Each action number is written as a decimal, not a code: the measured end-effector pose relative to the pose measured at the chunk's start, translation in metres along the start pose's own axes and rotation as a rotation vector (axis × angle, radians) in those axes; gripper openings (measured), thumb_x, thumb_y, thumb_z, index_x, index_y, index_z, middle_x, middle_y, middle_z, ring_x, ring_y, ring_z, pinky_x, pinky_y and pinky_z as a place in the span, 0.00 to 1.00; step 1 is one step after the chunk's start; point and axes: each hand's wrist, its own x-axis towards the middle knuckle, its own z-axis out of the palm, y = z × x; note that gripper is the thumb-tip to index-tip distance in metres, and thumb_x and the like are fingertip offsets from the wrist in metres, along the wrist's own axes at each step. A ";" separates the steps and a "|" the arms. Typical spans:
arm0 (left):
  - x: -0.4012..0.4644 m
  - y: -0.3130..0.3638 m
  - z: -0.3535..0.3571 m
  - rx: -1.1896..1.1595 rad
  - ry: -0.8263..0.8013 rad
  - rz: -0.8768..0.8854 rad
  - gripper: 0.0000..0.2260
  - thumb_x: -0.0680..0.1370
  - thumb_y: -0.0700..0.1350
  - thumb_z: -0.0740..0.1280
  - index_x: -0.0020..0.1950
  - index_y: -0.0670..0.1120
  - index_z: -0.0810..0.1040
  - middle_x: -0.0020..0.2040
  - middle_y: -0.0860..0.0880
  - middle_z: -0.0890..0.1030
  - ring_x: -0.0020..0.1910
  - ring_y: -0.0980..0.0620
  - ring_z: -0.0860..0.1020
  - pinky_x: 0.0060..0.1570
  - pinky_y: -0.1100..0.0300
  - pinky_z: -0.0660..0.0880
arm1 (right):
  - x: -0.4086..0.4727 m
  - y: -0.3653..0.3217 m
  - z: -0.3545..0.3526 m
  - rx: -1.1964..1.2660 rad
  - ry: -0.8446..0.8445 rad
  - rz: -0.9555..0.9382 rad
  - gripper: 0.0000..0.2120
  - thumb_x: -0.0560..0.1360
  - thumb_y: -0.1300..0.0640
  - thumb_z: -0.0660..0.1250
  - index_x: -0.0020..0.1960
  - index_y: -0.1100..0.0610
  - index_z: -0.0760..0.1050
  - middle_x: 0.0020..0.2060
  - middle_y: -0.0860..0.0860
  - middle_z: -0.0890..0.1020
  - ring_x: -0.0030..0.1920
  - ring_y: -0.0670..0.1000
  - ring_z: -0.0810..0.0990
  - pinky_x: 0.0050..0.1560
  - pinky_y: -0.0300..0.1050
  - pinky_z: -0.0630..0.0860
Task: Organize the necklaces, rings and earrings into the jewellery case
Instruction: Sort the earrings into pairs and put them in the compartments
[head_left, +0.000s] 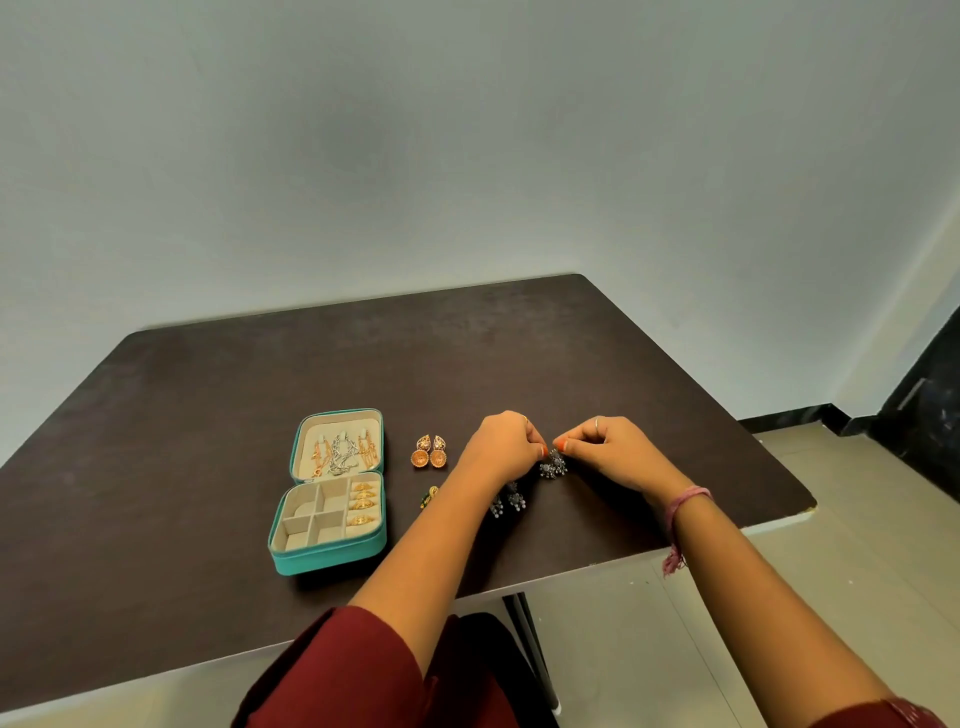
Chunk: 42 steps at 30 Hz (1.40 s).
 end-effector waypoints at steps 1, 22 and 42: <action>0.000 0.000 -0.001 0.009 -0.003 0.007 0.07 0.77 0.45 0.67 0.52 0.48 0.83 0.53 0.46 0.82 0.52 0.50 0.79 0.47 0.60 0.73 | 0.000 0.000 -0.001 0.002 -0.004 0.000 0.07 0.76 0.55 0.67 0.51 0.53 0.83 0.44 0.43 0.81 0.48 0.42 0.79 0.51 0.39 0.73; -0.019 -0.052 -0.097 0.095 0.149 -0.011 0.08 0.77 0.41 0.67 0.53 0.46 0.83 0.54 0.48 0.82 0.47 0.54 0.77 0.49 0.61 0.73 | 0.012 -0.076 0.017 -0.054 0.062 -0.162 0.06 0.75 0.58 0.68 0.49 0.56 0.83 0.43 0.43 0.82 0.43 0.40 0.78 0.45 0.30 0.73; -0.001 -0.087 -0.087 0.203 -0.063 -0.158 0.09 0.76 0.45 0.68 0.53 0.44 0.83 0.35 0.48 0.82 0.44 0.51 0.83 0.54 0.55 0.78 | 0.053 -0.124 0.099 -0.409 -0.098 0.165 0.07 0.72 0.56 0.67 0.44 0.54 0.84 0.34 0.51 0.84 0.39 0.49 0.84 0.50 0.49 0.81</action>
